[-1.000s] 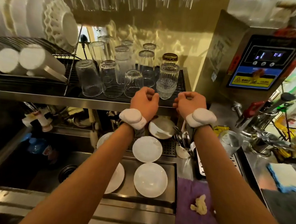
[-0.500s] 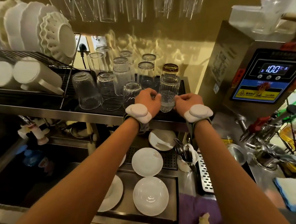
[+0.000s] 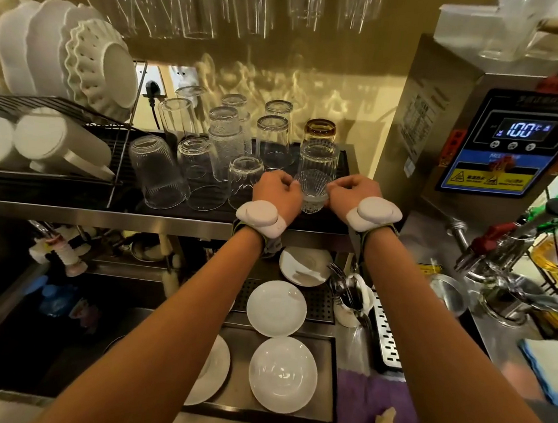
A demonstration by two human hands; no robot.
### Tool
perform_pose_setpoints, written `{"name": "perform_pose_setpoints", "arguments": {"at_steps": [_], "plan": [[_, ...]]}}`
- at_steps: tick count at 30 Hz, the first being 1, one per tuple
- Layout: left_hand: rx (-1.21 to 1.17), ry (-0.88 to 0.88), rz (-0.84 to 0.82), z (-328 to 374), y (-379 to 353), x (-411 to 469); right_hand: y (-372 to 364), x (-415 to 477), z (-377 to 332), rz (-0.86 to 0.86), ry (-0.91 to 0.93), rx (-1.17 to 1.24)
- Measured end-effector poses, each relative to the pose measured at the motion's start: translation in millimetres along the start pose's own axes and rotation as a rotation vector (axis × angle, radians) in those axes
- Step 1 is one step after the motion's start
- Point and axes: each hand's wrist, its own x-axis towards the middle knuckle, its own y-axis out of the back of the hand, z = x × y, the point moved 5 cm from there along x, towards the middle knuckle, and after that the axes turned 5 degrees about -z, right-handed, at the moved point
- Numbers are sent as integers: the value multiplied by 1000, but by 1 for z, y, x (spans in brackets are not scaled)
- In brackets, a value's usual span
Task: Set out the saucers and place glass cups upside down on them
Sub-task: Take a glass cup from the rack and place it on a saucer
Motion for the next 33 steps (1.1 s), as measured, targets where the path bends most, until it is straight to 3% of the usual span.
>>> {"name": "perform_pose_setpoints", "arguments": {"at_steps": [18,33], "plan": [[-119,-57,101,30,11,-33,20,-16,0,40,-30,282],[-148,-14,83,-5,3,-126,20,-103,48,-21,-129,255]]}}
